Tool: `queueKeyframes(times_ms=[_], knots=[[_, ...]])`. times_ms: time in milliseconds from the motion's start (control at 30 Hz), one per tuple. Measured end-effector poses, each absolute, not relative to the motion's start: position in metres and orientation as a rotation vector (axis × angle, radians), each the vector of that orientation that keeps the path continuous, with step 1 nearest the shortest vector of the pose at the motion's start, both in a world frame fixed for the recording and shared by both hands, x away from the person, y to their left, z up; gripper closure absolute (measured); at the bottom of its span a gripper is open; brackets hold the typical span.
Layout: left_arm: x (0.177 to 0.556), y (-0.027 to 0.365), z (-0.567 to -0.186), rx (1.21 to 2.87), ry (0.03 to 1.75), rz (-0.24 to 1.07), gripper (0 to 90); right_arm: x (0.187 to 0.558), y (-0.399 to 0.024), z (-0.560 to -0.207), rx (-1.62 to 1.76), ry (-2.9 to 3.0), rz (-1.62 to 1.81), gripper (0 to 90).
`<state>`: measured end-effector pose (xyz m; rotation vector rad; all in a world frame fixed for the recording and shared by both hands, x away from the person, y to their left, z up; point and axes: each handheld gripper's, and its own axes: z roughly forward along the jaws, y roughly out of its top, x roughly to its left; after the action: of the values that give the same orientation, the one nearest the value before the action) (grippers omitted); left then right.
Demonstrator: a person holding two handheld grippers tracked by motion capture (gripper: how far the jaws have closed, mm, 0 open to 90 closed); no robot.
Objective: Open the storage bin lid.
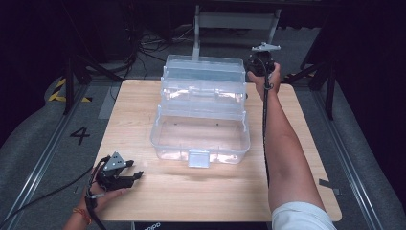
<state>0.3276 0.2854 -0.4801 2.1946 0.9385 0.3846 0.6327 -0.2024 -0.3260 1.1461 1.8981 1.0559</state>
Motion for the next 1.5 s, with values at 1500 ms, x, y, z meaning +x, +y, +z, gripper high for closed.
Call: queueKeyframes(times_ms=[1500], knots=[[0.329,0.284,-0.48,2.198,0.94,0.376,39.3,0.56,-0.238,-0.329,1.103,1.926,1.001,59.5]])
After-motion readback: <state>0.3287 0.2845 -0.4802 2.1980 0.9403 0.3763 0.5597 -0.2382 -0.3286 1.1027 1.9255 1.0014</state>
